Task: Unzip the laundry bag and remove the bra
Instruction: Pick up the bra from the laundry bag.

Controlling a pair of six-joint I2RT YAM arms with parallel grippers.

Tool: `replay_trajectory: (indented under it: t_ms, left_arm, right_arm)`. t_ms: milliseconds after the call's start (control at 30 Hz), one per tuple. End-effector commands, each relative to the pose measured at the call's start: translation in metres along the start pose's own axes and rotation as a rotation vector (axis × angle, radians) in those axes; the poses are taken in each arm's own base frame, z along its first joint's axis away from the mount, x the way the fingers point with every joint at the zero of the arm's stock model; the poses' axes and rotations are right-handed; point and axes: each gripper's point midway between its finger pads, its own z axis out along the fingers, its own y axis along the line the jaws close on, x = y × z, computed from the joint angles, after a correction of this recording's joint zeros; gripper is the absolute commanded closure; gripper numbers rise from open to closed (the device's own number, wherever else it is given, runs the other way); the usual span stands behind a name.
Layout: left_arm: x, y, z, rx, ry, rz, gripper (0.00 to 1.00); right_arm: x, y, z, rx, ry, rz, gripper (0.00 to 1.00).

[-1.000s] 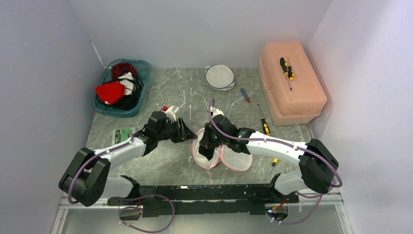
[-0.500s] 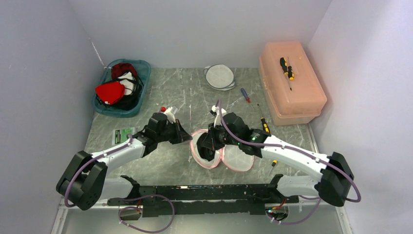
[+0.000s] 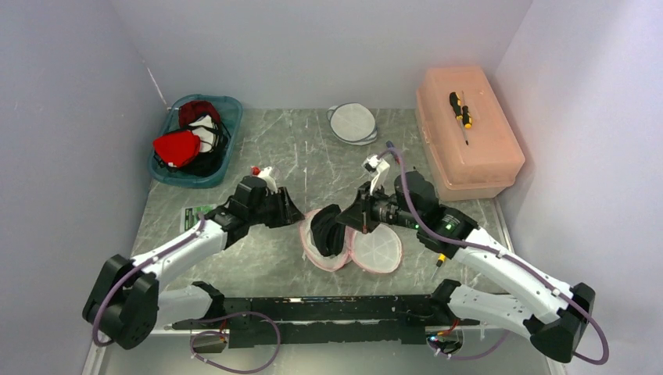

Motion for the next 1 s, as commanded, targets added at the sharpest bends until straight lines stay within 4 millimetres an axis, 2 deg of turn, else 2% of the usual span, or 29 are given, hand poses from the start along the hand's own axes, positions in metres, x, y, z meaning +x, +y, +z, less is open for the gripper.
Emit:
replay_trajectory:
  t_ms: [0, 33, 100, 267, 433, 500, 633, 767, 967]
  left_arm:
    - [-0.038, -0.027, -0.033, 0.01, -0.111, 0.043, 0.38]
    - [-0.046, -0.034, -0.042, 0.017, -0.133, 0.049, 0.31]
    - [-0.061, -0.049, -0.06, 0.033, -0.18, 0.069, 0.22]
    - [-0.091, -0.083, -0.106, 0.114, -0.32, 0.151, 0.06]
    - [-0.112, -0.126, -0.146, 0.307, -0.492, 0.333, 0.05]
    - [-0.106, -0.145, -0.156, 0.429, -0.52, 0.435, 0.06]
    - [-0.098, -0.163, -0.162, 0.528, -0.523, 0.574, 0.05]
    - [-0.094, -0.177, -0.167, 0.543, -0.519, 0.688, 0.05]
    - [-0.088, -0.188, -0.154, 0.515, -0.414, 0.754, 0.05]
  right_arm:
    - [-0.047, 0.038, -0.023, -0.121, -0.124, -0.057, 1.0]
    - [-0.052, 0.039, -0.026, -0.12, -0.139, -0.055, 1.0]
    - [-0.061, 0.043, -0.031, -0.121, -0.171, -0.044, 1.0]
    - [-0.09, 0.049, -0.045, -0.089, -0.268, 0.015, 1.0]
    - [-0.116, 0.041, -0.051, 0.003, -0.345, 0.112, 1.0]
    - [-0.121, 0.037, -0.05, 0.032, -0.361, 0.16, 1.0]
    - [-0.125, 0.034, -0.045, 0.047, -0.368, 0.228, 1.0]
    - [-0.126, 0.033, -0.04, 0.048, -0.363, 0.266, 1.0]
    - [-0.131, 0.026, -0.034, 0.083, -0.372, 0.297, 1.0]
